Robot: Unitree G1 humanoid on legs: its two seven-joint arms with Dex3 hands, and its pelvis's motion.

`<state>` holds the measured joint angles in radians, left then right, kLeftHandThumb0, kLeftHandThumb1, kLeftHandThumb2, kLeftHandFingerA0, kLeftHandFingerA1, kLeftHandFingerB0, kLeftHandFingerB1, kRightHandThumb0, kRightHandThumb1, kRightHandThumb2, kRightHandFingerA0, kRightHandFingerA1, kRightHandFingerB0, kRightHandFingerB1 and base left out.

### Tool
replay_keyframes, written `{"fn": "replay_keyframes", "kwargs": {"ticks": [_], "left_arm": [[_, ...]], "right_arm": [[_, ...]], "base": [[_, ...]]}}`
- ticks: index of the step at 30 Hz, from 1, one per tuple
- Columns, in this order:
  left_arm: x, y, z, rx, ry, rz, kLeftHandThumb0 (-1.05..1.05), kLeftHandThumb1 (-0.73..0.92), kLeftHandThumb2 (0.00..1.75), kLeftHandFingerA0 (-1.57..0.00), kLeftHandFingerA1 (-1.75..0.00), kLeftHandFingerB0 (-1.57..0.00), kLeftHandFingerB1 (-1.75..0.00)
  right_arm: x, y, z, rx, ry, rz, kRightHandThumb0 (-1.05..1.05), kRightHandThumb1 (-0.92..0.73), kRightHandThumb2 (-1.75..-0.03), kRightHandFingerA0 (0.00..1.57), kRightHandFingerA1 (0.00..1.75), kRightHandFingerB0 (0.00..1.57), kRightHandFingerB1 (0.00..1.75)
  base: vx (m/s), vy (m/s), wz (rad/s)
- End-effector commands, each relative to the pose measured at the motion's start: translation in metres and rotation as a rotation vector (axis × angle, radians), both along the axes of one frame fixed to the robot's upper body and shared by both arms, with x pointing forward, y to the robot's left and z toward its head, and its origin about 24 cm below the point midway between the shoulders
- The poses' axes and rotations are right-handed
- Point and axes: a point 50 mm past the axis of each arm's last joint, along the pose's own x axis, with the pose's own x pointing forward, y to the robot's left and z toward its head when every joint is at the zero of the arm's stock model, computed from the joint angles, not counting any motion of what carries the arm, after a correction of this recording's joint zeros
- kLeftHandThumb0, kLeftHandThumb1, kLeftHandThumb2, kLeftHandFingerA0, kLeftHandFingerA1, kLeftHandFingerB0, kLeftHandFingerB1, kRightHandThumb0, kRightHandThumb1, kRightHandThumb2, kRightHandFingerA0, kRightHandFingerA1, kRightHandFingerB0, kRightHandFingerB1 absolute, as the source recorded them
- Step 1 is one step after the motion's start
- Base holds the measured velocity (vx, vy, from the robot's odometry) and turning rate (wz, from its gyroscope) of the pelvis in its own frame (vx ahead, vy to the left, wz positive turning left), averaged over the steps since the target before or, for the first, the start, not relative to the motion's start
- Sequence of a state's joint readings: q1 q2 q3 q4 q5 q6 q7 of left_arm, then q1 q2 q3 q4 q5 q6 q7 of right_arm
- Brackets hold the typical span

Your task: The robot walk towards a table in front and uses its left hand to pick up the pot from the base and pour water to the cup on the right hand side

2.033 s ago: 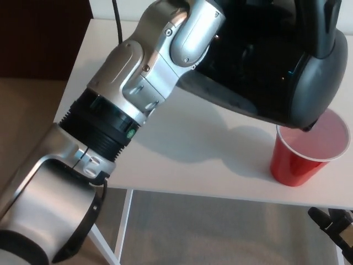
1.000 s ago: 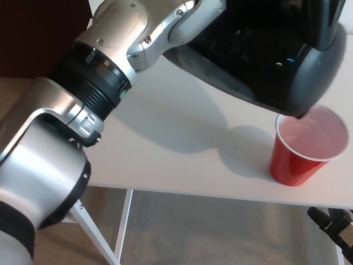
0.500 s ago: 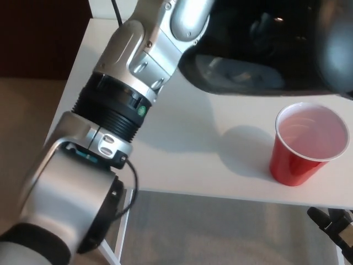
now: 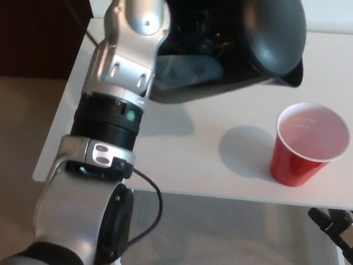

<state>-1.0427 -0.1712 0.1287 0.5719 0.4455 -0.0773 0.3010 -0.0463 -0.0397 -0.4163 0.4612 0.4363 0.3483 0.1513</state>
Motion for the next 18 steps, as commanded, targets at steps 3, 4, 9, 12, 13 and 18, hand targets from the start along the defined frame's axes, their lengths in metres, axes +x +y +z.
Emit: {"fn": "replay_keyframes", "kwargs": {"ticks": [3, 4, 9, 12, 13, 18], "left_arm": [[0.012, 0.043, -0.075, -0.637, 0.422, -0.032, -0.25, 0.46, 0.78, -1.1, -1.39, -0.79, -1.15], [0.012, 0.043, -0.075, -0.638, 0.423, -0.033, -0.25, 0.46, 0.78, -1.1, -1.39, -0.79, -1.15], [0.003, 0.035, -0.116, -0.78, 0.532, -0.074, -0.2, 0.65, 0.53, -0.73, -1.75, -0.54, -1.51], [0.002, 0.035, -0.126, -0.864, 0.564, -0.074, -0.14, 0.6, 0.51, -0.72, -1.72, -0.63, -1.34], [0.001, 0.033, -0.13, -0.887, 0.576, -0.073, -0.11, 0.63, 0.51, -0.71, -1.75, -0.51, -1.5], [0.001, 0.031, -0.136, -0.942, 0.61, -0.09, -0.14, 0.64, 0.54, -0.71, -1.75, -0.55, -1.59]], "right_arm": [[0.019, 0.005, 0.016, 0.013, -0.126, 0.02, -0.29, -0.64, -0.59, 0.54, 0.66, 0.37, 0.67], [0.019, 0.005, 0.016, 0.013, -0.126, 0.02, -0.29, -0.64, -0.59, 0.54, 0.66, 0.37, 0.67], [0.021, 0.006, 0.019, -0.01, -0.128, 0.024, -0.36, -0.52, -0.82, 0.51, 0.67, 0.36, 0.64], [0.022, 0.006, 0.021, 0.009, -0.129, 0.012, -0.28, -0.65, -0.59, 0.52, 0.6, 0.34, 0.58], [0.023, 0.007, 0.021, 0.011, -0.132, 0.018, -0.33, -0.53, -0.81, 0.47, 0.65, 0.31, 0.61], [0.025, 0.007, 0.023, 0.005, -0.145, 0.023, -0.34, -0.53, -0.8, 0.48, 0.65, 0.35, 0.64]], "base": [[0.0, 0.0, 0.0], [0.0, 0.0, 0.0], [0.0, 0.0, 0.0], [0.0, 0.0, 0.0], [0.0, 0.0, 0.0], [0.0, 0.0, 0.0]]}}
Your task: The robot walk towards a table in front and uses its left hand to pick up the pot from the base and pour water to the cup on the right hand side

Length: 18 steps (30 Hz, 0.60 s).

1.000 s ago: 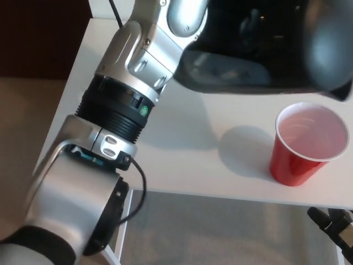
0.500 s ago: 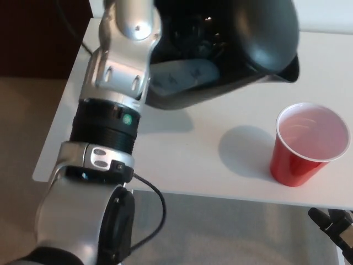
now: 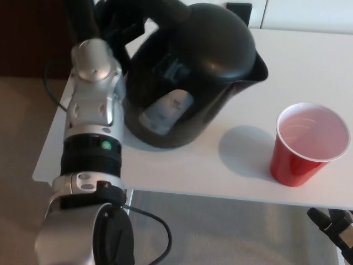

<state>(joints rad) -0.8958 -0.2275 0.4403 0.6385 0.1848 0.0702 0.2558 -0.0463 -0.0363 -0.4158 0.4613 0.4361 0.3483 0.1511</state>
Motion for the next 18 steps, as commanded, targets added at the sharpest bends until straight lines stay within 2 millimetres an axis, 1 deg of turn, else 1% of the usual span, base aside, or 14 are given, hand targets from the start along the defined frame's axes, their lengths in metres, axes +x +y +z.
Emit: {"fn": "replay_keyframes", "kwargs": {"ticks": [1, 3, 4, 5, 6, 7, 12, 13, 14, 15, 16, 17, 18], "left_arm": [[-0.006, -0.026, -0.034, -0.474, 0.129, -0.092, -0.14, 0.64, 0.54, -0.71, -1.75, -0.55, -1.59], [-0.006, -0.026, -0.034, -0.476, 0.13, -0.093, -0.14, 0.64, 0.54, -0.71, -1.75, -0.55, -1.59], [-0.006, -0.026, -0.037, -0.485, 0.139, -0.105, -0.12, 0.65, 0.57, -0.69, -1.75, -0.43, -1.61], [-0.007, -0.027, -0.04, -0.494, 0.148, -0.121, -0.12, 0.65, 0.57, -0.69, -1.75, -0.43, -1.61], [-0.007, -0.027, -0.043, -0.495, 0.159, -0.128, -0.13, 0.67, 0.55, -0.68, -1.75, -0.47, -1.48], [-0.007, -0.027, -0.045, -0.498, 0.166, -0.132, -0.1, 0.67, 0.55, -0.68, -1.75, -0.5, -1.28], [-0.007, -0.026, -0.047, -0.506, 0.176, -0.141, -0.1, 0.67, 0.55, -0.68, -1.75, -0.5, -1.28], [-0.006, -0.022, -0.051, -0.521, 0.195, -0.146, -0.13, 0.65, 0.55, -0.7, -1.75, -0.53, -1.03], [-0.006, -0.021, -0.052, -0.528, 0.202, -0.148, -0.13, 0.65, 0.55, -0.7, -1.75, -0.53, -1.03], [-0.005, -0.021, -0.053, -0.527, 0.199, -0.153, -0.14, 0.67, 0.56, -0.69, -1.75, -0.49, -1.36], [-0.005, -0.019, -0.053, -0.527, 0.196, -0.156, -0.14, 0.66, 0.54, -0.69, -1.75, -0.62, -0.83], [-0.004, -0.018, -0.054, -0.527, 0.195, -0.156, -0.14, 0.66, 0.54, -0.69, -1.75, -0.62, -0.83], [-0.004, -0.017, -0.054, -0.518, 0.192, -0.166, -0.27, 0.5, 0.83, -0.84, -1.16, -0.63, -0.67]], "right_arm": [[0.025, 0.006, 0.024, 0.001, -0.146, 0.022, -0.34, -0.53, -0.8, 0.48, 0.65, 0.35, 0.64], [0.025, 0.006, 0.024, 0.001, -0.146, 0.022, -0.34, -0.53, -0.8, 0.48, 0.65, 0.35, 0.64], [0.027, 0.007, 0.025, 0.006, -0.149, 0.02, -0.33, -0.54, -0.81, 0.5, 0.66, 0.38, 0.68], [0.028, 0.008, 0.026, 0.011, -0.153, 0.017, -0.33, -0.54, -0.81, 0.5, 0.66, 0.38, 0.68], [0.029, 0.007, 0.026, 0.007, -0.153, 0.021, -0.27, -0.66, -0.59, 0.52, 0.61, 0.37, 0.66], [0.029, 0.008, 0.026, -0.002, -0.15, 0.025, -0.35, -0.54, -0.83, 0.51, 0.66, 0.38, 0.66], [0.029, 0.008, 0.026, -0.014, -0.145, 0.031, -0.35, -0.54, -0.83, 0.51, 0.66, 0.38, 0.66], [0.03, 0.008, 0.027, -0.01, -0.154, 0.036, -0.35, -0.52, -0.82, 0.5, 0.67, 0.36, 0.65], [0.03, 0.008, 0.027, -0.009, -0.158, 0.037, -0.35, -0.52, -0.82, 0.5, 0.67, 0.36, 0.65], [0.03, 0.007, 0.028, -0.004, -0.162, 0.034, -0.34, -0.53, -0.83, 0.51, 0.69, 0.37, 0.67], [0.03, 0.007, 0.028, -0.007, -0.165, 0.039, -0.3, -0.66, -0.59, 0.54, 0.67, 0.36, 0.66], [0.03, 0.007, 0.029, -0.013, -0.167, 0.047, -0.3, -0.66, -0.59, 0.54, 0.67, 0.36, 0.66], [0.031, 0.007, 0.029, -0.016, -0.17, 0.05, -0.3, -0.65, -0.58, 0.53, 0.66, 0.35, 0.64]], "base": [[0.0, 0.0, 0.0], [0.0, 0.0, 0.0], [0.0, 0.0, 0.0], [0.0, 0.0, 0.0], [0.0, 0.0, 0.0], [0.0, 0.0, 0.0], [0.0, 0.0, 0.0], [0.0, 0.0, 0.0], [0.0, 0.0, 0.0], [0.0, 0.0, 0.0], [0.0, 0.0, 0.0], [0.0, 0.0, 0.0], [0.0, 0.0, 0.0]]}}
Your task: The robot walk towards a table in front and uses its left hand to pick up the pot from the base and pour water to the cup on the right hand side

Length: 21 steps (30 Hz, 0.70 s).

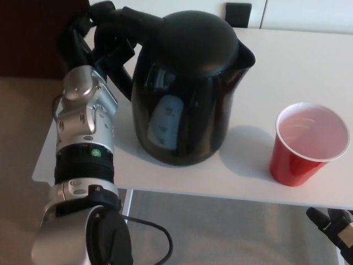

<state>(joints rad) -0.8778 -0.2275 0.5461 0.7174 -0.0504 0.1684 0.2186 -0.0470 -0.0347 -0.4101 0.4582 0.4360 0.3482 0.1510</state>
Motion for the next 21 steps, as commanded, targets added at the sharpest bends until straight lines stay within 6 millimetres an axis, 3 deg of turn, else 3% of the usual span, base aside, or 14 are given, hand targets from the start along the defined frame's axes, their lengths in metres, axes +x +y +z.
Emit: {"fn": "replay_keyframes", "kwargs": {"ticks": [1, 2, 3, 4, 5, 7, 8, 9, 11, 14, 15, 16, 18, 21], "left_arm": [[-0.001, -0.023, -0.013, -0.198, -0.004, -0.127, -0.27, 0.5, 0.83, -0.84, -1.16, -0.63, -0.67], [-0.001, -0.023, -0.014, -0.172, -0.011, -0.174, -0.34, 0.55, 0.56, -0.68, -0.83, -0.62, -0.6], [-0.001, -0.023, -0.014, -0.161, -0.013, -0.194, -0.34, 0.55, 0.56, -0.68, -0.83, -0.62, -0.6], [0.0, -0.021, -0.012, -0.055, -0.021, -0.375, -0.73, 0.46, 0.75, 0.0, -0.32, -0.13, -0.32], [0.001, -0.019, -0.01, 0.042, -0.036, -0.437, -0.71, 0.44, 0.78, 0.0, -0.02, 0.0, -0.05], [0.001, -0.018, -0.009, 0.053, -0.038, -0.445, -0.71, 0.44, 0.78, 0.0, -0.02, 0.0, -0.05], [0.002, -0.016, -0.006, 0.091, -0.039, -0.464, -0.68, 0.5, 0.56, 0.0, 0.0, 0.0, 0.0], [0.004, -0.013, -0.001, 0.179, -0.018, -0.489, -0.76, 0.43, 0.78, 0.0, -0.01, 0.0, 0.0], [0.008, -0.008, 0.007, 0.32, 0.025, -0.512, -0.73, 0.52, 0.56, 0.0, 0.0, 0.0, 0.0], [0.011, 0.004, 0.016, 0.377, 0.027, -0.568, -0.7, 0.42, 0.74, 0.0, 0.0, 0.0, 0.0], [0.013, 0.01, 0.021, 0.407, 0.032, -0.596, -0.67, 0.4, 0.69, 0.0, 0.0, 0.0, 0.0], [0.014, 0.013, 0.024, 0.43, 0.035, -0.602, -0.64, 0.37, 0.67, 0.0, 0.0, 0.0, 0.0], [0.015, 0.019, 0.028, 0.48, 0.044, -0.613, -0.66, 0.39, 0.72, 0.0, 0.0, 0.0, 0.0], [0.017, 0.031, 0.04, 0.585, 0.076, -0.655, -0.68, 0.39, 0.73, 0.0, 0.0, 0.0, 0.0]], "right_arm": [[0.03, 0.006, 0.029, -0.017, -0.172, 0.047, -0.3, -0.65, -0.58, 0.53, 0.66, 0.35, 0.64], [0.03, 0.006, 0.029, -0.015, -0.17, 0.043, -0.29, -0.65, -0.58, 0.54, 0.65, 0.35, 0.63], [0.03, 0.006, 0.029, -0.015, -0.17, 0.041, -0.29, -0.65, -0.58, 0.54, 0.65, 0.35, 0.63], [0.03, 0.006, 0.028, -0.011, -0.167, 0.042, -0.3, -0.65, -0.59, 0.54, 0.65, 0.34, 0.61], [0.03, 0.007, 0.028, -0.01, -0.164, 0.037, -0.29, -0.66, -0.58, 0.54, 0.63, 0.35, 0.62], [0.03, 0.007, 0.027, -0.01, -0.164, 0.037, -0.29, -0.66, -0.58, 0.54, 0.63, 0.35, 0.62], [0.03, 0.007, 0.028, -0.015, -0.165, 0.038, -0.35, -0.53, -0.83, 0.5, 0.67, 0.33, 0.63], [0.031, 0.007, 0.029, -0.016, -0.163, 0.037, -0.3, -0.66, -0.58, 0.54, 0.62, 0.34, 0.59], [0.031, 0.006, 0.029, -0.019, -0.159, 0.037, -0.3, -0.66, -0.59, 0.54, 0.61, 0.34, 0.59], [0.031, 0.006, 0.029, -0.014, -0.16, 0.034, -0.29, -0.66, -0.59, 0.53, 0.63, 0.34, 0.59], [0.032, 0.007, 0.029, -0.01, -0.165, 0.033, -0.34, -0.52, -0.82, 0.49, 0.67, 0.33, 0.63], [0.032, 0.007, 0.029, -0.013, -0.167, 0.034, -0.29, -0.66, -0.6, 0.52, 0.61, 0.33, 0.59], [0.033, 0.008, 0.029, -0.018, -0.167, 0.036, -0.3, -0.65, -0.59, 0.52, 0.61, 0.34, 0.6], [0.034, 0.007, 0.03, -0.003, -0.172, 0.022, -0.35, -0.51, -0.8, 0.47, 0.65, 0.33, 0.63]], "base": [[0.0, 0.0, 0.0], [0.0, 0.0, 0.0], [0.0, 0.0, 0.0], [0.0, 0.0, 0.0], [0.0, 0.0, 0.0], [0.0, 0.0, 0.0], [0.0, 0.0, 0.0], [0.0, 0.0, 0.0], [0.0, 0.0, 0.0], [0.0, 0.0, 0.0], [0.0, 0.0, 0.0], [0.0, 0.0, 0.0], [0.0, 0.0, 0.0], [0.0, 0.0, 0.0]]}}
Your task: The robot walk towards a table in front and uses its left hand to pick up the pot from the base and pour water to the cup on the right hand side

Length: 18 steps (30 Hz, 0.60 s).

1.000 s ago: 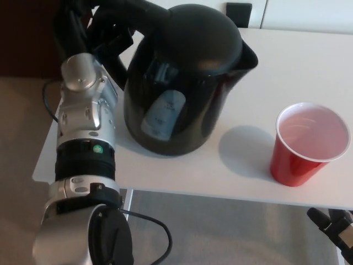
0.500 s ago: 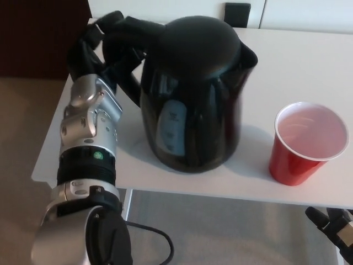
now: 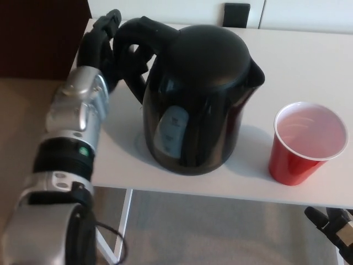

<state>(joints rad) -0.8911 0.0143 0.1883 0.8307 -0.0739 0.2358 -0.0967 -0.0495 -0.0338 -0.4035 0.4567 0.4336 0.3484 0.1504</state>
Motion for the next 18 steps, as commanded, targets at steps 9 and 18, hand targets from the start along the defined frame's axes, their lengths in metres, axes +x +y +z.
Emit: {"fn": "replay_keyframes", "kwargs": {"ticks": [9, 18], "left_arm": [[0.003, 0.052, 0.064, 0.421, 0.052, -0.348, -0.47, 0.42, 0.62, 0.0, 0.0, 0.0, 0.0], [-0.006, 0.072, 0.071, 0.525, 0.094, -0.436, -0.47, 0.45, 0.54, 0.0, 0.0, 0.0, 0.0]], "right_arm": [[0.035, 0.003, 0.032, -0.014, -0.177, 0.031, -0.35, -0.5, -0.8, 0.46, 0.64, 0.3, 0.6], [0.035, 0.004, 0.033, -0.026, -0.185, 0.042, -0.32, -0.61, -0.58, 0.5, 0.6, 0.28, 0.55]], "base": [[0.0, 0.0, 0.0], [0.0, 0.0, 0.0]]}}
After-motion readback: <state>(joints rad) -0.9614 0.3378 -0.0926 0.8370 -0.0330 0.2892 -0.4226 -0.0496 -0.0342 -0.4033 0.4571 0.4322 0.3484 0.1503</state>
